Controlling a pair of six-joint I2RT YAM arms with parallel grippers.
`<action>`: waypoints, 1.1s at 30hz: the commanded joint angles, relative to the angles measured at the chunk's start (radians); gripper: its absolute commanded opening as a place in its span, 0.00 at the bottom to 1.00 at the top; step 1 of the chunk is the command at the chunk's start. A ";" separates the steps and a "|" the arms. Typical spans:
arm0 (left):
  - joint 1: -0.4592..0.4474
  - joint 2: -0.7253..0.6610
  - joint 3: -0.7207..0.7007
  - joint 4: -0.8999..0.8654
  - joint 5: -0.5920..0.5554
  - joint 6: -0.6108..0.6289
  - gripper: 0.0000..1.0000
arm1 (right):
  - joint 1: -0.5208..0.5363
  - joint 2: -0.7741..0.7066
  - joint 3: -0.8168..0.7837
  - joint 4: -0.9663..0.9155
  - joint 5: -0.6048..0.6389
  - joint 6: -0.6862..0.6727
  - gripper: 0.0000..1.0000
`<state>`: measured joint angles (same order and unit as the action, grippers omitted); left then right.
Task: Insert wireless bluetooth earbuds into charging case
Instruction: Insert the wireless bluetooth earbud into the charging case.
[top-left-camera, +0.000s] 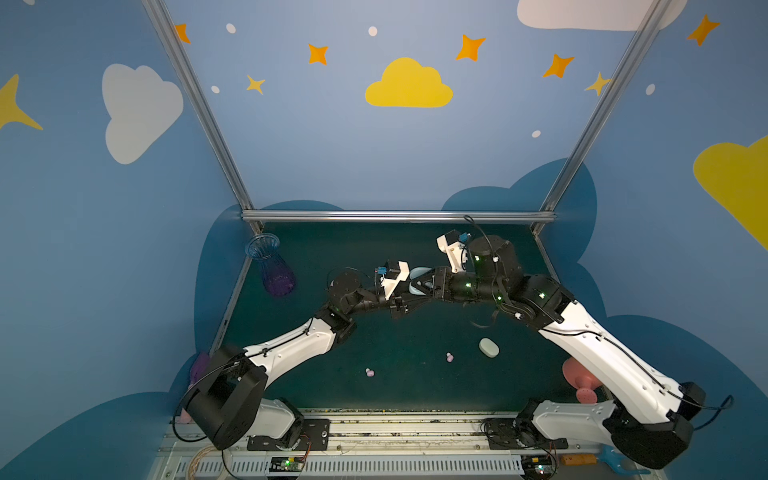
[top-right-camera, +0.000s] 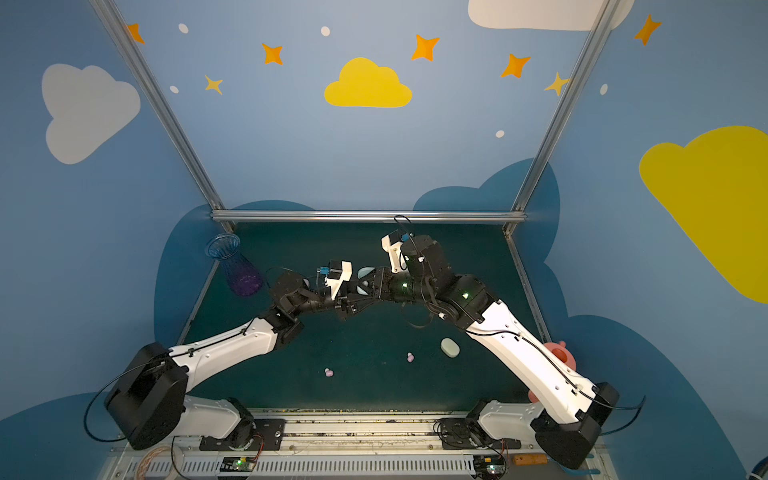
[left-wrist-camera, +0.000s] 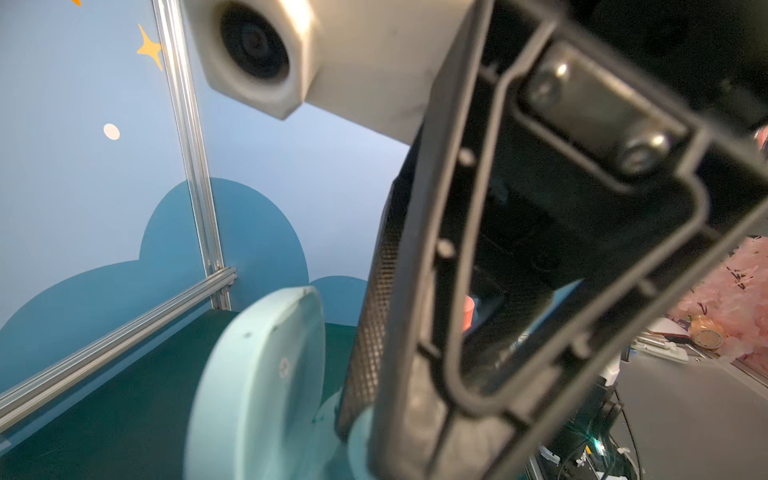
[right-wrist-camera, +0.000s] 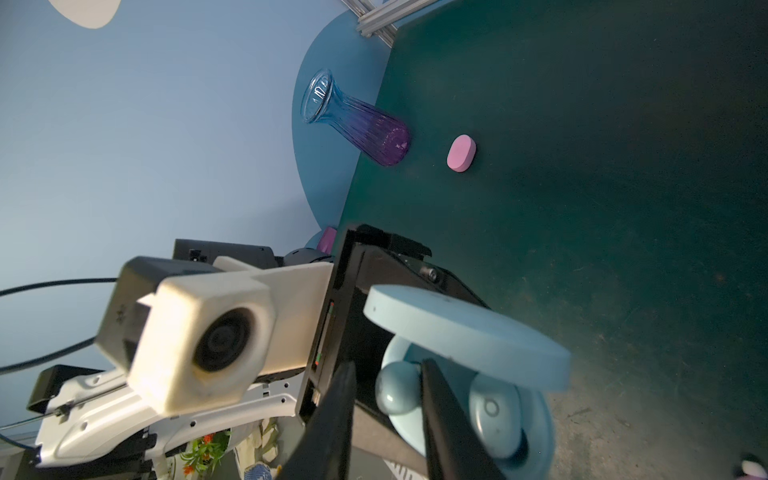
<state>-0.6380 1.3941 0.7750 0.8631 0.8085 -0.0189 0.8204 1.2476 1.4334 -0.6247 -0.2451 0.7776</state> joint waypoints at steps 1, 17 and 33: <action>0.000 -0.039 0.008 0.027 -0.010 0.010 0.16 | 0.005 -0.017 -0.028 -0.040 0.017 -0.003 0.36; -0.001 -0.075 -0.044 -0.016 -0.049 0.020 0.16 | 0.000 -0.038 0.122 -0.226 0.099 -0.067 0.42; -0.014 -0.139 -0.073 -0.098 -0.068 0.059 0.16 | -0.092 0.225 0.483 -0.401 -0.017 -0.227 0.44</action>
<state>-0.6445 1.2747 0.7063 0.7650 0.7460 0.0265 0.7303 1.4414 1.8595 -0.9745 -0.2131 0.6003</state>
